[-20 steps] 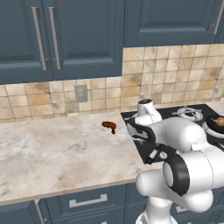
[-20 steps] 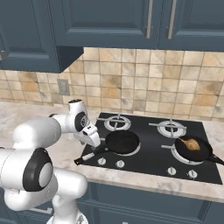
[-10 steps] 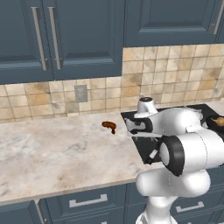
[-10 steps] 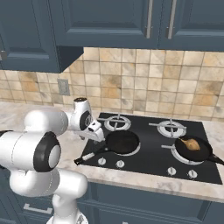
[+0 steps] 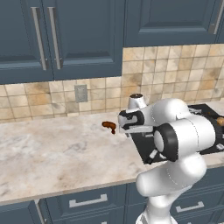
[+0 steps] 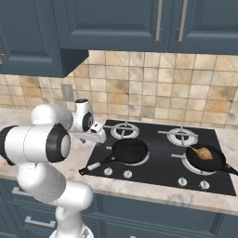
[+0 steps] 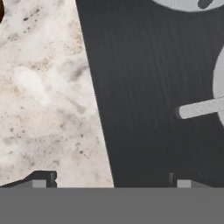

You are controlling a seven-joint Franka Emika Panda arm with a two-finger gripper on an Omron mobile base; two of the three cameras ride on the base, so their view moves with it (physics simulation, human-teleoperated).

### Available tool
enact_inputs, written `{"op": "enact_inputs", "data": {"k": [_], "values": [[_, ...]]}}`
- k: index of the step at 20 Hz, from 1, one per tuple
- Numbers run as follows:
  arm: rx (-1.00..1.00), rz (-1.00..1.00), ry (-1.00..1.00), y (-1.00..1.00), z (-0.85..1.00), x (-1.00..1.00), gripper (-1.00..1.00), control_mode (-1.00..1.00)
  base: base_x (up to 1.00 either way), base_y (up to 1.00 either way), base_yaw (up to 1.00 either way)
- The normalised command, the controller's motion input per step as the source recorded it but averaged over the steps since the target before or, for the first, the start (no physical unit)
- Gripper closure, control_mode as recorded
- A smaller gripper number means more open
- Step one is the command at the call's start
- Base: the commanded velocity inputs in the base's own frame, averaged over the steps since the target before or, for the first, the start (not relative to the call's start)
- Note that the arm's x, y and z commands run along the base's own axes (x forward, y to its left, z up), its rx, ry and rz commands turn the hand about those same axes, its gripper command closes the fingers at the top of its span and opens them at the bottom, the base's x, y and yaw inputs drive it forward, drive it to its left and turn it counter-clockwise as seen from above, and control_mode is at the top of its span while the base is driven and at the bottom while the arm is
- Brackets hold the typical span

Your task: Place both pans onto different burners. Then place the onion and the chicken drumstick on different pans.

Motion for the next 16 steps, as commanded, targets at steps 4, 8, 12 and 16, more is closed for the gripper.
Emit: {"op": "enact_inputs", "data": {"k": [4, 8, 12, 16], "values": [[0.00, 0.05, 0.02, 0.27, 0.00, 0.19, -1.00, -1.00, 0.00, 0.00, 0.00], [0.00, 0.04, 0.02, 0.27, 0.00, 0.23, -1.00, -1.00, 0.00, 0.00, 0.00], [0.00, 0.04, 0.01, 0.26, 0.00, 0.29, -1.00, -1.00, 0.00, 0.00, 0.00], [0.00, 0.04, 0.00, 0.27, 0.00, 0.34, -1.00, -1.00, 0.00, 0.00, 0.00]]}}
